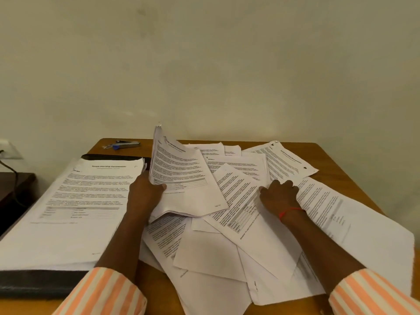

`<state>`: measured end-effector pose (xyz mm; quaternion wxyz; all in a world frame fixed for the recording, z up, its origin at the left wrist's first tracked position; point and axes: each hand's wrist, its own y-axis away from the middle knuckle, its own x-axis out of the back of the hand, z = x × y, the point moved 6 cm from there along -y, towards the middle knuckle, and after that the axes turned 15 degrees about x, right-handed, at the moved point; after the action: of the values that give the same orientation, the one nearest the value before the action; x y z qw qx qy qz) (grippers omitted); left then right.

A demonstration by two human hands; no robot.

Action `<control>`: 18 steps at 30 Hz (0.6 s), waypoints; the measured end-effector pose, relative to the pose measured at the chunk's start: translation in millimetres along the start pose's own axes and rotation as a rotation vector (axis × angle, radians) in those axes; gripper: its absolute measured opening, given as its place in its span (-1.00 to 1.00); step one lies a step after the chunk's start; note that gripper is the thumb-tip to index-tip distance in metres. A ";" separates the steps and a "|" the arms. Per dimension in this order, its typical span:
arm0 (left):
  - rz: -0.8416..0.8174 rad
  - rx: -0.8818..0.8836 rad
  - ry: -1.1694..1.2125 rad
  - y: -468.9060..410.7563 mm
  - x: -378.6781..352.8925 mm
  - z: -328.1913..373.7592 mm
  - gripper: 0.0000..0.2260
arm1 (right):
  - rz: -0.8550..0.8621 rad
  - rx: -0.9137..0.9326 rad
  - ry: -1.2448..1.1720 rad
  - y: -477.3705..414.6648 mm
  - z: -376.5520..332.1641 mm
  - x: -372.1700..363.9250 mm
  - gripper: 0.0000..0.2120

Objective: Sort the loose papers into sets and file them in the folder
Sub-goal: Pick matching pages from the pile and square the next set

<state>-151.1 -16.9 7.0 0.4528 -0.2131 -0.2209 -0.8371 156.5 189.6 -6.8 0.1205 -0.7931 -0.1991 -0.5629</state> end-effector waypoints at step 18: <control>-0.016 0.003 0.065 1.3 1.3 -0.9 -0.58 | 0.066 -0.054 0.278 36.4 52.5 20.8 -0.67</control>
<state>-150.8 -18.9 7.2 0.4532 -0.1833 -0.2091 -0.8469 223.3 182.7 -3.8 0.1440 -0.7166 -0.1393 -0.6681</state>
